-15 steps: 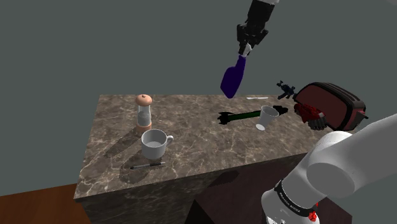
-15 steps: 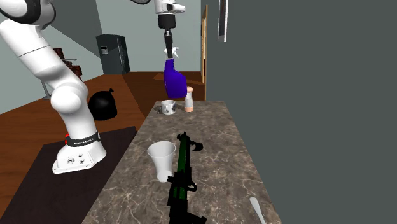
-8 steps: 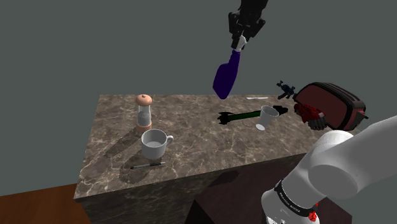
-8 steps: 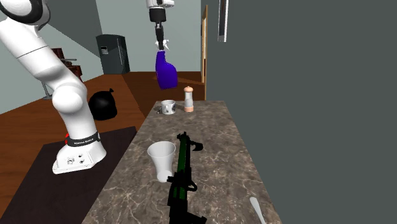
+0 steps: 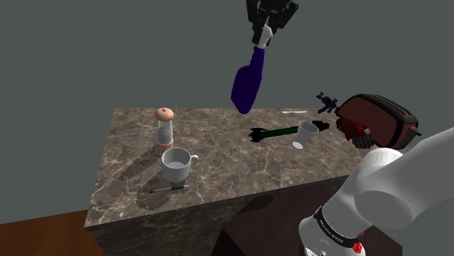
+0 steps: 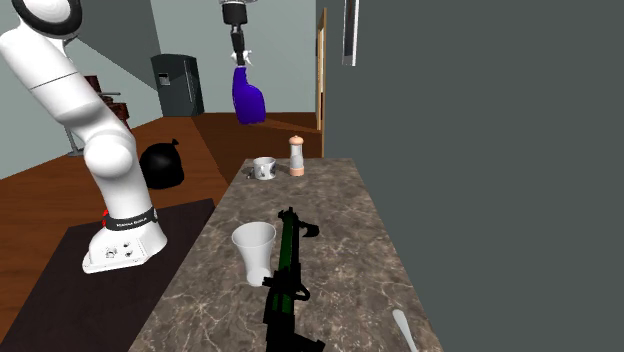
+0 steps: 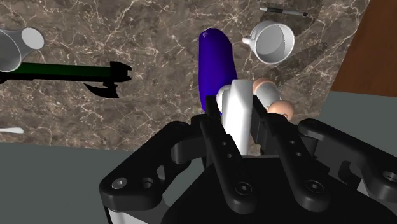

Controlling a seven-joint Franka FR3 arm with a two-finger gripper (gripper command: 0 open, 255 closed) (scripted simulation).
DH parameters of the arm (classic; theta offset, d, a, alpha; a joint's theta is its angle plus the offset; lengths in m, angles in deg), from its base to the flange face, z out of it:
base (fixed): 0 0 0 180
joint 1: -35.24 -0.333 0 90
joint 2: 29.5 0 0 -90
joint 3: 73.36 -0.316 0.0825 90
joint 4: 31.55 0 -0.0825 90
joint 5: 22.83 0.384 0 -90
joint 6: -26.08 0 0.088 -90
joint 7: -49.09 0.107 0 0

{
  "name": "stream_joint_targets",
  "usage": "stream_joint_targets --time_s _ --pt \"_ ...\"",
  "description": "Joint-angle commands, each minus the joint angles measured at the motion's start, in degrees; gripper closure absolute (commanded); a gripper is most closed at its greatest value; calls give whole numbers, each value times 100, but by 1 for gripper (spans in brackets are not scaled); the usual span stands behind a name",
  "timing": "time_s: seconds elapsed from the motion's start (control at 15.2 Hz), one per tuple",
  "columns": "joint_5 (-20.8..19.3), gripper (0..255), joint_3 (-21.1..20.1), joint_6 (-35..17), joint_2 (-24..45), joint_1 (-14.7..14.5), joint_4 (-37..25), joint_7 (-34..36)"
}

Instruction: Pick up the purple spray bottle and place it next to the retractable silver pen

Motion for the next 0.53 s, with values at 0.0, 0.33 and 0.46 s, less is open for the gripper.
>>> stream_joint_targets --time_s 0.0,0.33,0.46 --pt "43 255 -194 183 122 -73 -306 284" --pt "97 255 -352 -16 73 -145 -65 506" --pt "110 255 -347 -177 -6 -150 174 496"
